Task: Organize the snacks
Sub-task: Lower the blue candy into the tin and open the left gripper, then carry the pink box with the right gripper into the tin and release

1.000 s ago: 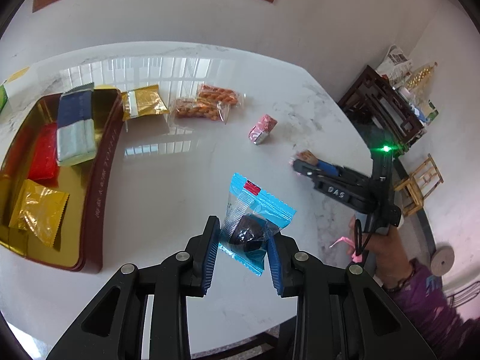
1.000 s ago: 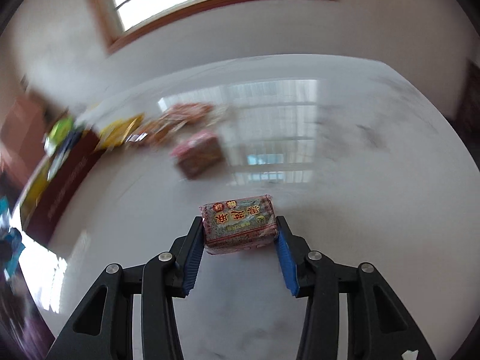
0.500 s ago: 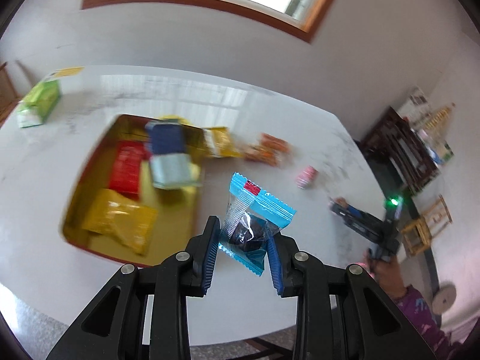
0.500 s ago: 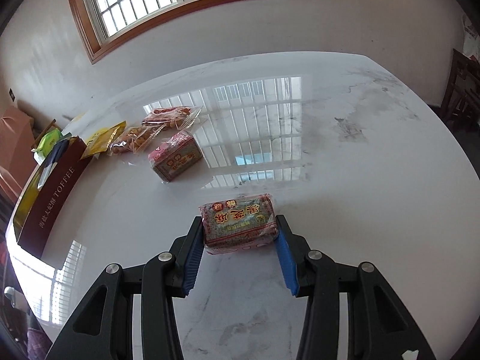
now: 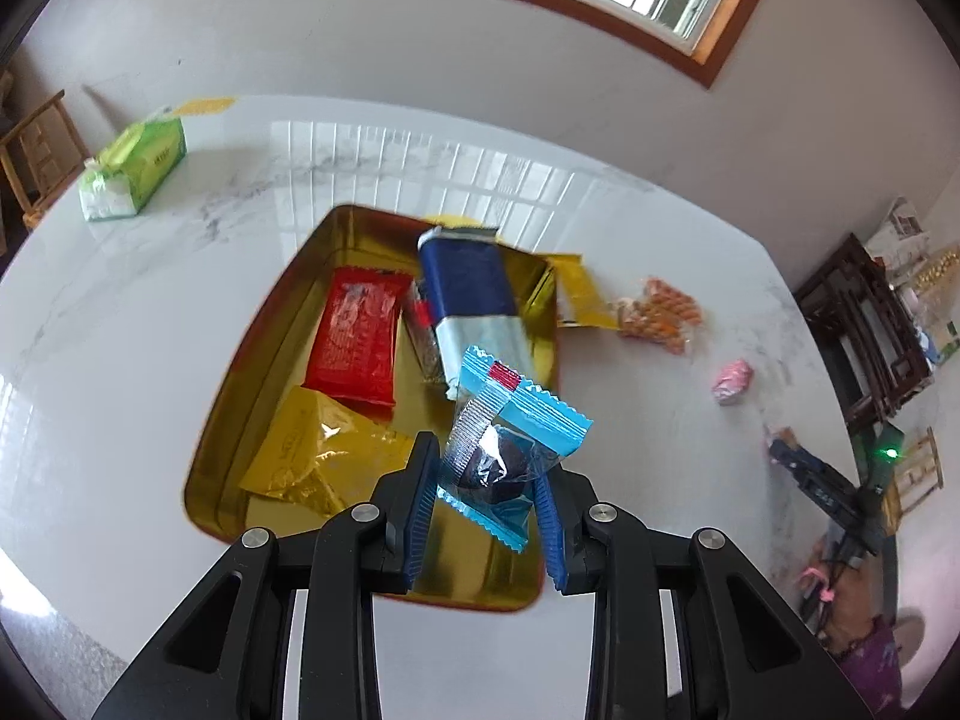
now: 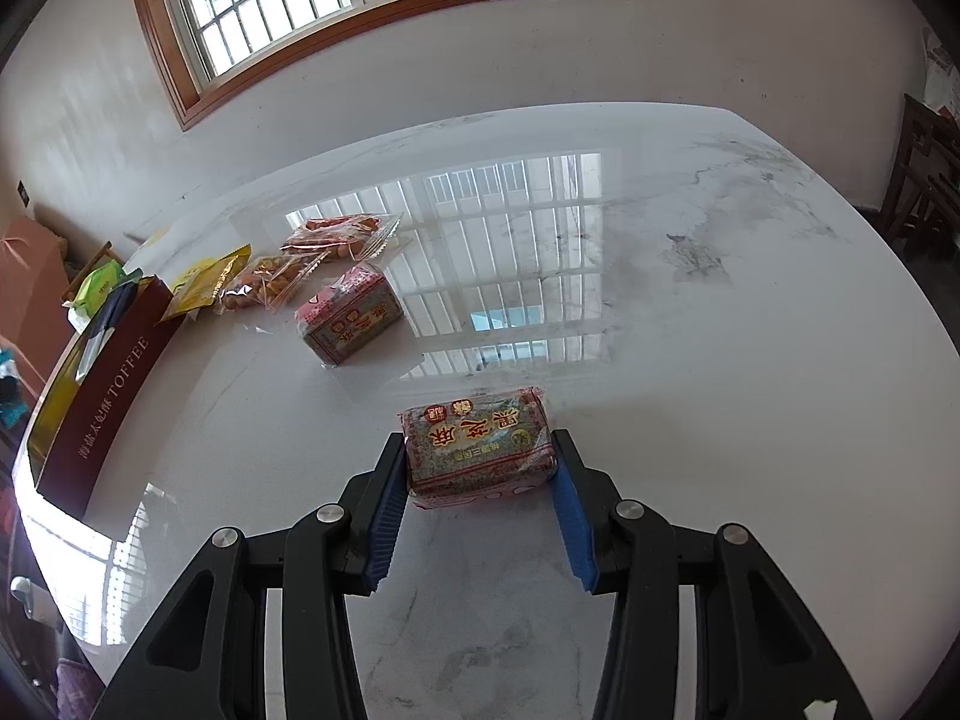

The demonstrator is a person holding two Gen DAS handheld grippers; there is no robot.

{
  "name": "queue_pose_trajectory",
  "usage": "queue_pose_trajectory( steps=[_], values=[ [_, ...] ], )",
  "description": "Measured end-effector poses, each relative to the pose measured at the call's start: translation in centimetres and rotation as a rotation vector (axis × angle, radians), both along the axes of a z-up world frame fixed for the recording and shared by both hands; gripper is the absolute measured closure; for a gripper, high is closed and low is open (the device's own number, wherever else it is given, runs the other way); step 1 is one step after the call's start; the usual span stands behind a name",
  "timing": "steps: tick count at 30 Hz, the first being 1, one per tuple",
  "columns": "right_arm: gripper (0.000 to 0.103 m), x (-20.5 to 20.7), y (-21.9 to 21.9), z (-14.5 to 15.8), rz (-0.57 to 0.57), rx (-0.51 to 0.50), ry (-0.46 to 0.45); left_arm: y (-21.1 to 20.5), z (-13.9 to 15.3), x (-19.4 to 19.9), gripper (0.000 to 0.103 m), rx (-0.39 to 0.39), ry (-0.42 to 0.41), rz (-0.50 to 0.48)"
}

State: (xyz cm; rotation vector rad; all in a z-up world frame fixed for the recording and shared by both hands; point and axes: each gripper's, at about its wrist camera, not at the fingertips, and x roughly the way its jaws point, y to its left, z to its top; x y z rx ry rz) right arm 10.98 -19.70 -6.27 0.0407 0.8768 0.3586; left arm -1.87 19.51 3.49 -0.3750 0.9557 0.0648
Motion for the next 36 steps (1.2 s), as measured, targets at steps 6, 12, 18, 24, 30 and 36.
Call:
queue_pose_trajectory(
  steps=[6,12,18,24,30,36],
  values=[
    [0.060,0.0,-0.1,0.0,0.000,0.004,0.001,0.3,-2.7,2.0,0.071,0.023,0.043,0.018],
    [0.060,0.0,-0.1,0.0,-0.001,0.007,0.001,-0.3,-4.6,3.0,0.071,0.061,0.072,0.000],
    [0.060,0.0,-0.1,0.0,-0.001,0.003,0.001,-0.7,-5.6,3.3,0.070,0.059,0.082,-0.006],
    [0.060,0.0,-0.1,-0.1,-0.004,-0.001,0.001,-0.8,-5.9,3.0,0.053,0.042,0.097,-0.007],
    [0.060,0.1,-0.1,0.0,-0.012,-0.001,0.001,-1.7,-3.9,0.7,0.046,0.100,-0.022,-0.009],
    [0.060,0.1,-0.1,0.0,-0.014,-0.004,0.000,-2.9,-2.1,-3.3,0.046,0.228,-0.180,0.034]
  ],
)
